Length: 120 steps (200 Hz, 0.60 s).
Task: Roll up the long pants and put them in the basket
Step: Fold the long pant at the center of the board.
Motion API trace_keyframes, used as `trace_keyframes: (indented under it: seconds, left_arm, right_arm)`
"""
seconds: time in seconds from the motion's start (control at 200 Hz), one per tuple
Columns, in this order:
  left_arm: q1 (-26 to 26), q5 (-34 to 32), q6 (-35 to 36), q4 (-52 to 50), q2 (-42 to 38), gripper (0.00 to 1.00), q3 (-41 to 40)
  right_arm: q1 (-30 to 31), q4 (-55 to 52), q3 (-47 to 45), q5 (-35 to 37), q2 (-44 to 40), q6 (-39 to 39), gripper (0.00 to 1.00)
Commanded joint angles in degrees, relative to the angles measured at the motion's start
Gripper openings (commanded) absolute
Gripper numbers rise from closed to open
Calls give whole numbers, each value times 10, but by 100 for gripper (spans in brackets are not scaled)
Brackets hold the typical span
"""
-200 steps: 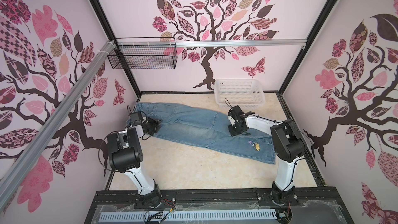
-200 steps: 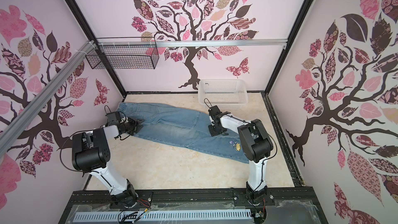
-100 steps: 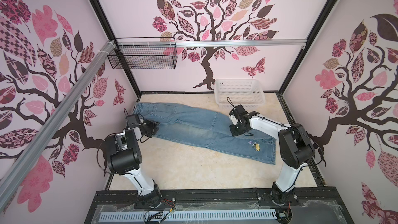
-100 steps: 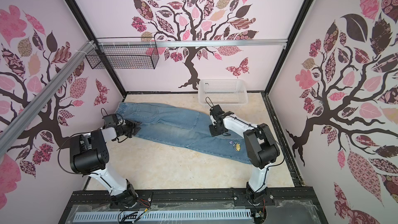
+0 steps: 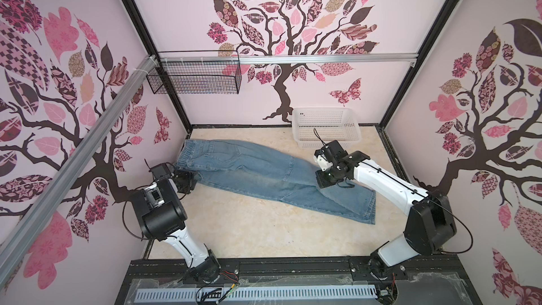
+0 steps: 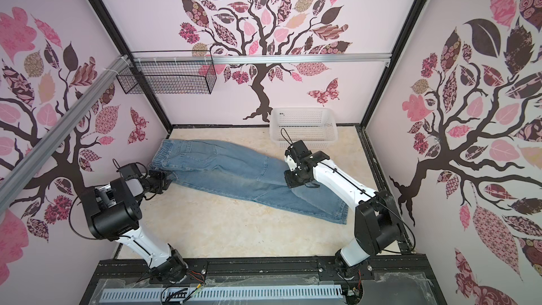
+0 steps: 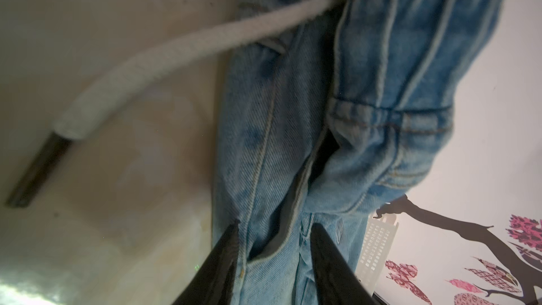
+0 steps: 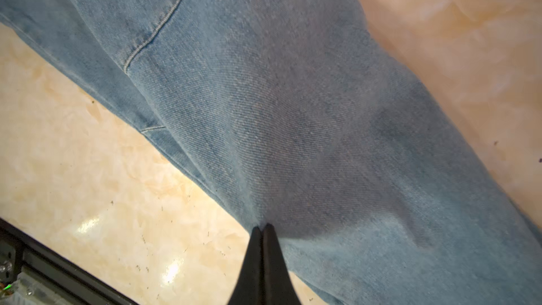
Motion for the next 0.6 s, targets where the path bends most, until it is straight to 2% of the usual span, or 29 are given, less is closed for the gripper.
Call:
trace_keyframes:
  seconds: [0.0,0.195,0.375,0.415,0.445,0.495,0.565,0.595]
  left_arm:
    - [-1,-6,-1,3,20,43,27]
    - [4,-15,2,-5,36,43,59]
    - [3,-18,6,-13,44,44,83]
    - [4,-16,7,-18,45,44,85]
    - [4,-11,5,-17,44,44,84]
    - [4,-2,1,-14,37,44,77]
    - [-2,9,-1,-9,16,44,59]
    - [-7,11,2,-15,4,44,50]
  right_arm:
    - [11,-77,-27,-15,-15,3,0]
    - [23,-81,-79,-19,-7,7,0]
    - [35,-88,-76,-45,-4,5,0]
    - [36,-94,-73,-53,9,3,3]
    - [39,-95,-73,-56,19,3,10]
    - [51,-96,-68,-44,28,4,37]
    - [68,-88,-43,-28,30,9,53]
    - [75,-83,-25,-23,32,11,57]
